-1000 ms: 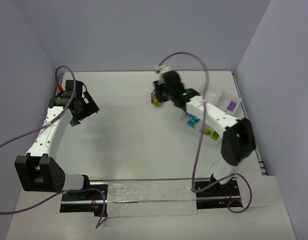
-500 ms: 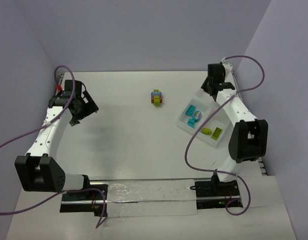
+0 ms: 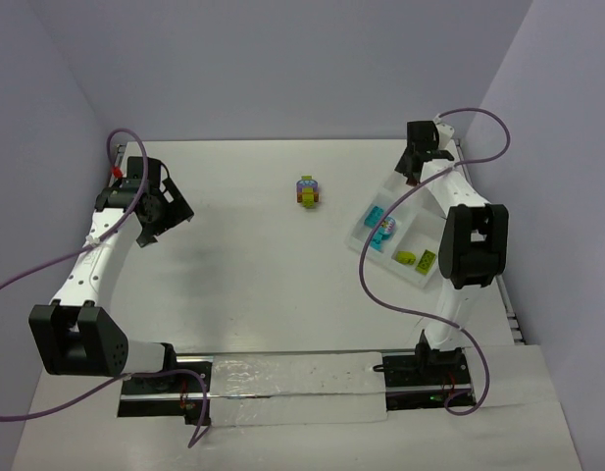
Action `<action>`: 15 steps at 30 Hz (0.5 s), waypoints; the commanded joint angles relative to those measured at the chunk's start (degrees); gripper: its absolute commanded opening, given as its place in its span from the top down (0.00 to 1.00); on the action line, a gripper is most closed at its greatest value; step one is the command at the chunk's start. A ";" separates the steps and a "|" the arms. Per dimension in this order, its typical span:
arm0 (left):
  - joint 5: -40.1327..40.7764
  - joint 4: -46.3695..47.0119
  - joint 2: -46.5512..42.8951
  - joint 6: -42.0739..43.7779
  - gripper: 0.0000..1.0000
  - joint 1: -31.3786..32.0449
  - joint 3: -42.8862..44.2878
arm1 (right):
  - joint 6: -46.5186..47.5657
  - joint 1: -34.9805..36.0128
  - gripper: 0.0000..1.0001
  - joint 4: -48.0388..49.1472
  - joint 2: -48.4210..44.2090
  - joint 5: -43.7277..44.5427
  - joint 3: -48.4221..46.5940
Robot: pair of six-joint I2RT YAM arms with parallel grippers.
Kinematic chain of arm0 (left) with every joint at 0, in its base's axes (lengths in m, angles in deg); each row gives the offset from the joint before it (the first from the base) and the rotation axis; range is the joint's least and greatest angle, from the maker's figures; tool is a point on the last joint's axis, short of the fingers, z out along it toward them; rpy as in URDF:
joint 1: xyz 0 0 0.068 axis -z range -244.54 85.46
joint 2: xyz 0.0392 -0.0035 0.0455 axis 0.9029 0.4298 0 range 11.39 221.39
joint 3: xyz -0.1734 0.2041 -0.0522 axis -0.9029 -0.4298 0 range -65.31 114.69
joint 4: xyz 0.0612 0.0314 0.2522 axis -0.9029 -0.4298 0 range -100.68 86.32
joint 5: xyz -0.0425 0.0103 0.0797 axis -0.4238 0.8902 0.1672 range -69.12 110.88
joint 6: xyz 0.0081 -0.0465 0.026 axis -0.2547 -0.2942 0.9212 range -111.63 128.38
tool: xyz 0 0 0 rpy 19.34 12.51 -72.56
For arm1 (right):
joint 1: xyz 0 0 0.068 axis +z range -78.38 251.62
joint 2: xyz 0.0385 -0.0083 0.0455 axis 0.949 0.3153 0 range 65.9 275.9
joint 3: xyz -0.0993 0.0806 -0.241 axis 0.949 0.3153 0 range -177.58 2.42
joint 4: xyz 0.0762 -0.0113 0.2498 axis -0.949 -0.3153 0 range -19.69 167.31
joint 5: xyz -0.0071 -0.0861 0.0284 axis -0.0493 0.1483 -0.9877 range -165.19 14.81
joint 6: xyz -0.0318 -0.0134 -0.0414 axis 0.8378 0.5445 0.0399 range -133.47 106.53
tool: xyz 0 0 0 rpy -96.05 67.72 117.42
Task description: Sort the legos into containers by color
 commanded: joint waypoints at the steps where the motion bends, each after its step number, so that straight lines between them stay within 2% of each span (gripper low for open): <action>1: -0.22 1.08 0.27 0.32 0.01 -0.38 1.53 | 1.02 -0.42 0.25 0.53 1.27 -1.09 -4.60; 2: -0.13 1.07 0.27 0.32 0.01 -0.38 1.53 | 1.37 -0.50 0.19 0.53 1.19 -1.44 -5.31; 7: -0.04 1.19 0.38 0.22 0.01 -0.38 1.25 | 4.46 2.05 0.20 0.67 -0.62 -4.02 -7.17; 12: 0.48 1.41 1.09 0.08 0.01 -0.38 1.58 | 13.27 12.93 0.19 2.60 -3.64 -7.79 -6.70; 15: 1.72 0.84 1.49 0.23 0.01 -0.38 2.59 | 18.22 22.27 0.12 -0.13 -0.98 -7.93 -8.58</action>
